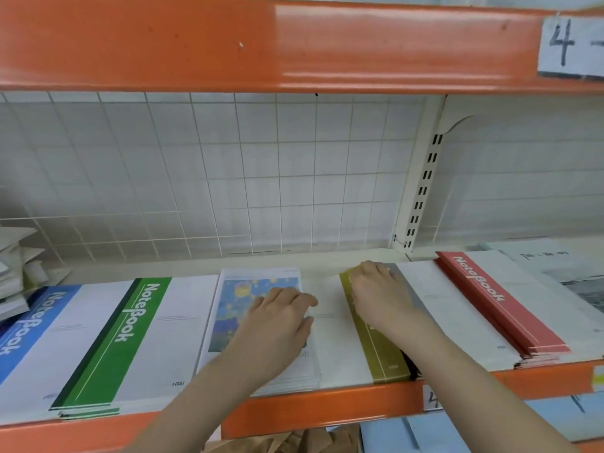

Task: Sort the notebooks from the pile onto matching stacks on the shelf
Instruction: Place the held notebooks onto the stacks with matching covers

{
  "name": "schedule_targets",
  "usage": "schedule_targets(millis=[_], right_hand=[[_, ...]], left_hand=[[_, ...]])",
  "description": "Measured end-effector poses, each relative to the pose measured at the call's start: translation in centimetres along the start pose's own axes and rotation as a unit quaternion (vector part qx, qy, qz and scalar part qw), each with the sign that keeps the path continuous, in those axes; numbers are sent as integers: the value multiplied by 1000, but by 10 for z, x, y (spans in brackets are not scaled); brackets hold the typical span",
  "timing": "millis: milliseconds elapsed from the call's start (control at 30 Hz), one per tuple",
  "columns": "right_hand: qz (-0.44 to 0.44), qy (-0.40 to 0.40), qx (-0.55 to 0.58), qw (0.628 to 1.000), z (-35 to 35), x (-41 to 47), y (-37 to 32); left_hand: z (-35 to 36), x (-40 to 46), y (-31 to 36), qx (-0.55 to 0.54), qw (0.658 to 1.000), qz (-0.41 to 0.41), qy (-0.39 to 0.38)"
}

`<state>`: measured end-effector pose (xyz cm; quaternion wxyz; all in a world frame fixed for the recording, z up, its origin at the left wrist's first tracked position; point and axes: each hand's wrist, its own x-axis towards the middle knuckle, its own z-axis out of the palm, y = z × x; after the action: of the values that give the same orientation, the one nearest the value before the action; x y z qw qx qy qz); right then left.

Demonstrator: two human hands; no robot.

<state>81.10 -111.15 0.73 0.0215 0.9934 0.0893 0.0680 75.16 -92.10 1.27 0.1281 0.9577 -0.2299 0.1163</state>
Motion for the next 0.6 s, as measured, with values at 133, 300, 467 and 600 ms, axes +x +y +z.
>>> schedule_targets(millis=[133, 300, 467, 600], right_hand=[[16, -19, 12, 1000, 7, 16, 14], [1, -11, 46, 999, 21, 23, 24], [15, -32, 81, 996, 22, 37, 34], [26, -61, 101, 993, 21, 45, 39]], left_hand=[[6, 55, -1, 79, 992, -52, -85], [23, 87, -11, 149, 964, -122, -184], [25, 90, -14, 162, 958, -132, -196], [26, 103, -2, 165, 956, -114, -213]])
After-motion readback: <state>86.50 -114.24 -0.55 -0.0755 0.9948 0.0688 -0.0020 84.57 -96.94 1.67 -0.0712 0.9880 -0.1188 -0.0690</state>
